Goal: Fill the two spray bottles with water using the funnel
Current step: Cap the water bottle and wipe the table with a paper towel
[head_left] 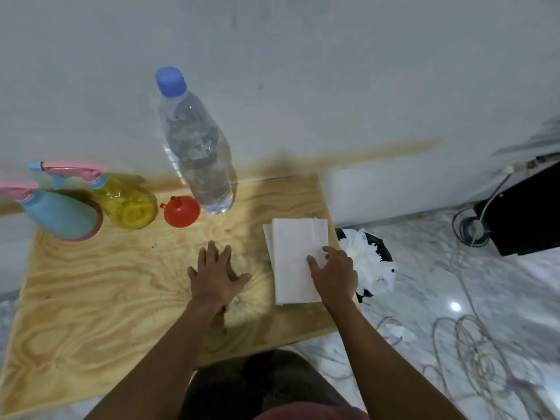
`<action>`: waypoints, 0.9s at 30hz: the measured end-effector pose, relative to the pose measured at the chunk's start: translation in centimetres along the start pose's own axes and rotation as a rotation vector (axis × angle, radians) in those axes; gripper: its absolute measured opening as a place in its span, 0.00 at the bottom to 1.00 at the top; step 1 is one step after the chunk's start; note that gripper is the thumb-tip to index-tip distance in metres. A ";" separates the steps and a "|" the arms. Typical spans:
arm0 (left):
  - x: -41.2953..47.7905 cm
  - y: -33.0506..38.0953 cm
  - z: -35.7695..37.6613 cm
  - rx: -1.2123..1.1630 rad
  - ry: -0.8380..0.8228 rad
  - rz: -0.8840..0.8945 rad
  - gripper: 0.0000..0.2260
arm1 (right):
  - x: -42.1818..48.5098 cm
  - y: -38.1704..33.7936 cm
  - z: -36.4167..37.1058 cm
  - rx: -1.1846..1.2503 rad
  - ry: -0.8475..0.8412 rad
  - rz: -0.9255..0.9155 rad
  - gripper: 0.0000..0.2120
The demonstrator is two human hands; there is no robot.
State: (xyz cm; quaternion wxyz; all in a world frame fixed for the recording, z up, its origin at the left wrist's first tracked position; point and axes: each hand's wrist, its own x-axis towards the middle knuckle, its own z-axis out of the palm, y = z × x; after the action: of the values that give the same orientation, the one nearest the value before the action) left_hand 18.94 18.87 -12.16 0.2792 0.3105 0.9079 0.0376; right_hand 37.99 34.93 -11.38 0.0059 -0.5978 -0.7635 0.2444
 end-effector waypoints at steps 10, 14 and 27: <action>0.2 -0.2 0.2 -0.038 -0.021 -0.007 0.43 | 0.3 0.4 0.0 0.209 0.093 0.089 0.10; 0.1 0.0 0.1 -0.045 -0.019 -0.010 0.43 | -0.1 0.1 -0.6 0.235 0.123 0.106 0.12; 0.0 0.2 -0.2 -0.023 -0.028 -0.018 0.42 | -1.9 -4.2 -6.1 0.573 0.043 -0.215 0.09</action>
State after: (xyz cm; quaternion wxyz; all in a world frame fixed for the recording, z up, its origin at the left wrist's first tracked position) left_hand 18.98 19.05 -11.96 0.2958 0.2994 0.9062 0.0411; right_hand 36.55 34.75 -3.94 0.2160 -0.4927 -0.7219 0.4352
